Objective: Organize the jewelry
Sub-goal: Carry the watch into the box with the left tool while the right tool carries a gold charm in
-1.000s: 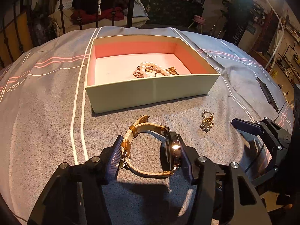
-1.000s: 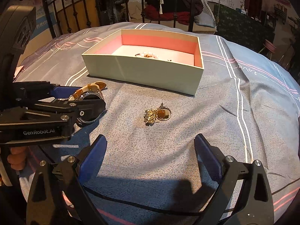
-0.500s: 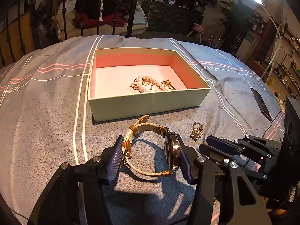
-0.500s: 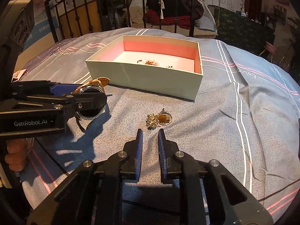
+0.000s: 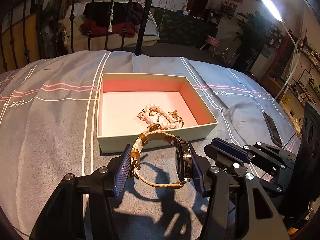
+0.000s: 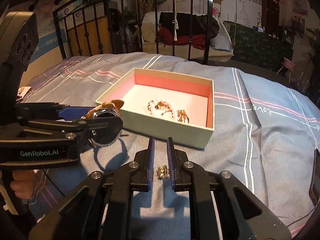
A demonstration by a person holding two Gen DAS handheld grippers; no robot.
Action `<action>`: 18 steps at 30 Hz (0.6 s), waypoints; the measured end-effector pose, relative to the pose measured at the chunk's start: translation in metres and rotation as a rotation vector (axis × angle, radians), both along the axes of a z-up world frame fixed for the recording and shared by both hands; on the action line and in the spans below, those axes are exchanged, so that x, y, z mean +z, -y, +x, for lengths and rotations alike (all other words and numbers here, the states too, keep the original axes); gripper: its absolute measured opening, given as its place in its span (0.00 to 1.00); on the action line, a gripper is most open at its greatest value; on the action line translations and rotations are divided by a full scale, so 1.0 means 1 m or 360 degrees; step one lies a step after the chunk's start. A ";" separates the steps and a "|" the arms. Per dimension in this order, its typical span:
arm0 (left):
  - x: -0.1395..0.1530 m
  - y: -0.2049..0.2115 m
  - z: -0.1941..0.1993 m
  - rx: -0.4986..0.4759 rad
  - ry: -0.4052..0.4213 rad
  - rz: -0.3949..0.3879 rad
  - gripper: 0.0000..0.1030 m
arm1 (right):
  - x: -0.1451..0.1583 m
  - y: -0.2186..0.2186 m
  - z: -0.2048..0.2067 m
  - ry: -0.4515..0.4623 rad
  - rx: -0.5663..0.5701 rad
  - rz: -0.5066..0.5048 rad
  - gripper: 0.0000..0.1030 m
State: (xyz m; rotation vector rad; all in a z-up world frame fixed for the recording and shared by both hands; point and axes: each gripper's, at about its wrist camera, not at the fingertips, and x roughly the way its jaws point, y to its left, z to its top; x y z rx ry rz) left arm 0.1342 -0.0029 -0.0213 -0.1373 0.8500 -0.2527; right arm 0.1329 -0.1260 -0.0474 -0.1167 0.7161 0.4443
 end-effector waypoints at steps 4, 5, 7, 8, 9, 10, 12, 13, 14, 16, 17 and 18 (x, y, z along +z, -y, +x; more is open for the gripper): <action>0.011 -0.002 0.025 0.0036 0.0019 -0.0019 0.51 | 0.012 -0.006 0.026 0.0032 -0.0008 0.0000 0.13; 0.012 -0.003 0.033 0.0046 0.0012 -0.0032 0.51 | 0.012 -0.007 0.034 0.0026 -0.0011 0.0010 0.13; 0.012 -0.003 0.048 0.0064 -0.0004 -0.0035 0.51 | 0.012 -0.009 0.047 0.0005 -0.0013 0.0027 0.13; 0.011 -0.002 0.055 0.0070 -0.0016 -0.0026 0.51 | 0.011 -0.009 0.054 0.0000 -0.0017 0.0027 0.13; 0.010 -0.001 0.062 0.0074 -0.0030 -0.0013 0.51 | 0.010 -0.011 0.060 -0.0009 -0.0018 0.0016 0.13; 0.009 0.000 0.069 0.0087 -0.0040 -0.0003 0.51 | 0.009 -0.013 0.065 -0.0014 -0.0018 0.0009 0.13; 0.006 0.000 0.079 0.0107 -0.0053 0.0004 0.51 | 0.006 -0.015 0.074 -0.0029 -0.0021 0.0004 0.13; 0.006 0.001 0.084 0.0116 -0.0059 0.0006 0.51 | 0.005 -0.015 0.077 -0.0032 -0.0023 0.0001 0.13; 0.005 0.000 0.088 0.0121 -0.0066 0.0007 0.51 | 0.004 -0.015 0.080 -0.0033 -0.0027 0.0001 0.13; 0.003 0.002 0.094 0.0120 -0.0088 0.0013 0.51 | 0.002 -0.015 0.083 -0.0044 -0.0027 0.0003 0.13; 0.001 0.003 0.096 0.0121 -0.0097 0.0017 0.51 | 0.002 -0.015 0.085 -0.0046 -0.0028 -0.0001 0.13; -0.001 0.004 0.097 0.0120 -0.0107 0.0016 0.51 | 0.001 -0.015 0.087 -0.0052 -0.0027 -0.0003 0.13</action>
